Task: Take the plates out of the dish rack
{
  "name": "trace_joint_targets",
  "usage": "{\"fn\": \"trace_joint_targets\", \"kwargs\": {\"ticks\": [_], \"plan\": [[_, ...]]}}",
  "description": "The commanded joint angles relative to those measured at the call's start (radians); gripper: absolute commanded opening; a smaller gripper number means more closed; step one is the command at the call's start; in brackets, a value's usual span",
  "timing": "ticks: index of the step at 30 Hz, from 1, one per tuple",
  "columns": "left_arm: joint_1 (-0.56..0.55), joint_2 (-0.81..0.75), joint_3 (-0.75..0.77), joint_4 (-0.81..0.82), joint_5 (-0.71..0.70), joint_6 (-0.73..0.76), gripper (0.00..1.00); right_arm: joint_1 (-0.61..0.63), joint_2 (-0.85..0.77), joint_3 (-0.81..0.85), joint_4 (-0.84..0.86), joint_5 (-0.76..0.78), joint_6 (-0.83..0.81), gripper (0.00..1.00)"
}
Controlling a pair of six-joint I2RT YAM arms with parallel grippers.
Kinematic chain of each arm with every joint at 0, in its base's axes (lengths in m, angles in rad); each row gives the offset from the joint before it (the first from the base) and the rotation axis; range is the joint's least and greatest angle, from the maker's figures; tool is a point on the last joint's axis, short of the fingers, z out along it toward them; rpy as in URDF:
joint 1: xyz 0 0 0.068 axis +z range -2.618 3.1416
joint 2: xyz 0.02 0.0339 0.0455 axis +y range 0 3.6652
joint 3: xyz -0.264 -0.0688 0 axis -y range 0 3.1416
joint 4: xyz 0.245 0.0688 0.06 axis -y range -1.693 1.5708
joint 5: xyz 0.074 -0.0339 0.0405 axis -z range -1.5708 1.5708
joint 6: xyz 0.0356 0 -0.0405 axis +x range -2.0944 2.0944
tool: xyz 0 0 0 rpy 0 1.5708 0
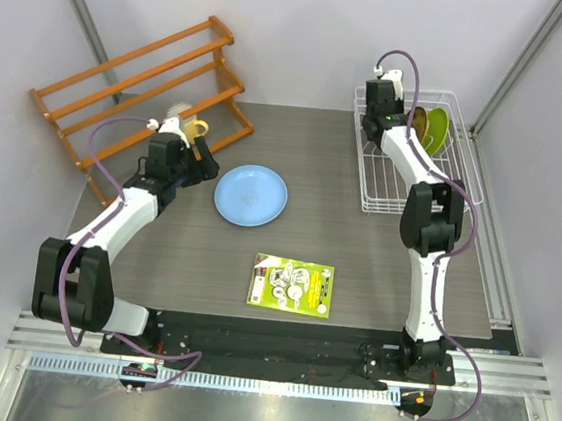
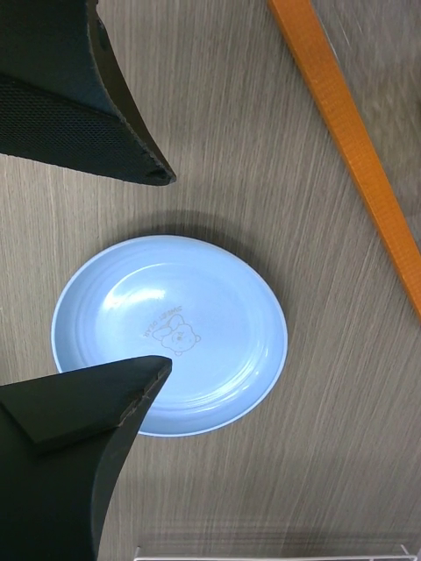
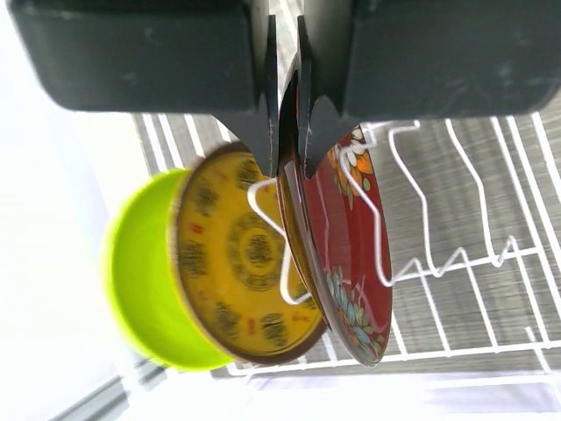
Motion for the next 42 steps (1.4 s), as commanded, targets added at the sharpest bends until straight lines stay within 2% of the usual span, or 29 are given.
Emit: {"fn": "trace_joint_targets", "kwargs": {"ticks": [1, 7, 12, 18, 20, 25, 29, 33, 42], "plan": [[-0.007, -0.034, 0.036, 0.001, -0.018, 0.02, 0.79, 0.01, -0.174, -0.009, 0.176, 0.225, -0.092, 0.01], [-0.013, -0.039, 0.038, 0.001, -0.007, 0.018, 0.8, 0.016, -0.275, -0.058, 0.191, 0.25, -0.128, 0.01], [-0.016, -0.025, 0.049, 0.004, 0.033, 0.014, 0.82, 0.048, -0.401, -0.129, 0.15, 0.215, -0.062, 0.01], [-0.022, -0.01, 0.032, 0.122, 0.158, -0.054, 0.81, 0.107, -0.515, -0.221, -0.028, -0.023, 0.146, 0.01], [-0.025, -0.002, 0.026, 0.171, 0.2, -0.074, 0.81, 0.121, -0.567, -0.259, -0.05, -0.168, 0.248, 0.01], [-0.035, 0.03, -0.008, 0.303, 0.33, -0.143, 0.81, 0.153, -0.641, -0.383, -0.051, -0.394, 0.401, 0.01], [-0.056, 0.07, -0.029, 0.442, 0.407, -0.222, 0.81, 0.162, -0.67, -0.483, 0.03, -0.618, 0.507, 0.01], [-0.078, 0.121, -0.063, 0.56, 0.455, -0.288, 0.81, 0.177, -0.681, -0.586, 0.12, -0.741, 0.589, 0.01], [-0.095, 0.239, -0.117, 0.803, 0.513, -0.41, 0.81, 0.211, -0.688, -0.725, 0.292, -0.873, 0.721, 0.01]]}}
